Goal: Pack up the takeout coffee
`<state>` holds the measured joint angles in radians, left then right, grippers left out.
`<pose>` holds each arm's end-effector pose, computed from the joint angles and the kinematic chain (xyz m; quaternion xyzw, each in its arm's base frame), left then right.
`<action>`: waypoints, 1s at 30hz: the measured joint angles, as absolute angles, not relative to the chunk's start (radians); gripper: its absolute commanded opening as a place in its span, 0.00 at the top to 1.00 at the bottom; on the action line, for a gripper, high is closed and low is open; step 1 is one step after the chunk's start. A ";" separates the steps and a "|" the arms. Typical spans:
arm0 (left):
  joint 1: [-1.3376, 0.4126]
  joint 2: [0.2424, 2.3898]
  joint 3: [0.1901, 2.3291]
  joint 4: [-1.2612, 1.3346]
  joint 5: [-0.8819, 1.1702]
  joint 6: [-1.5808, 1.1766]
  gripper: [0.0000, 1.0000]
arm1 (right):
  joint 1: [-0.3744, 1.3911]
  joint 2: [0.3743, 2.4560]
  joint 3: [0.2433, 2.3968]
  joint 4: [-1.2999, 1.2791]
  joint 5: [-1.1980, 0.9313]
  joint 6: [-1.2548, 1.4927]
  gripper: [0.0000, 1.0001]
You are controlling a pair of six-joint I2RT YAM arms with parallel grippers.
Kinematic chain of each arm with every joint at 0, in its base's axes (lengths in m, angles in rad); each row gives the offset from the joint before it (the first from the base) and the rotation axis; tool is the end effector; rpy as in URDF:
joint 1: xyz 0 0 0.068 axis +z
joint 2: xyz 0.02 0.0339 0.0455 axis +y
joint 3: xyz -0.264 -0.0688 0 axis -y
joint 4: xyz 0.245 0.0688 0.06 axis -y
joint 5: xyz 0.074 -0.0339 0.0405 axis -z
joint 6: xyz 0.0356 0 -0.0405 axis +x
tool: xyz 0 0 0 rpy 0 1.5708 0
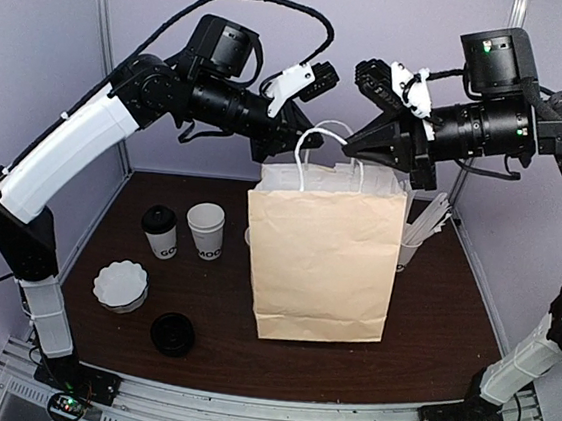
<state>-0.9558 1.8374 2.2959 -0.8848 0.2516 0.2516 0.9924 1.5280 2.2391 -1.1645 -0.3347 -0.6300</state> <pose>0.2128 -0.3167 0.4856 0.5294 0.6480 -0.2843 0.4679 0.1279 0.2173 0.5355 -0.6671 0.5117 0.2331 0.4887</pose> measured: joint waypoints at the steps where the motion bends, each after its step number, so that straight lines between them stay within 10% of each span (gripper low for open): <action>1: -0.956 1.837 2.304 -0.884 0.246 0.251 1.00 | 0.992 1.530 2.249 -1.166 -0.334 -0.630 1.00; 30: -0.956 1.831 2.212 -0.888 0.171 0.250 0.98 | 0.992 1.537 2.045 -1.182 -0.264 -0.640 0.99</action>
<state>-0.9558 1.8309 2.2124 -0.8883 0.1711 0.2501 0.9924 1.5372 2.0445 -1.1816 -0.2638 -0.6403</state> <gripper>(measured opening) 0.010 0.007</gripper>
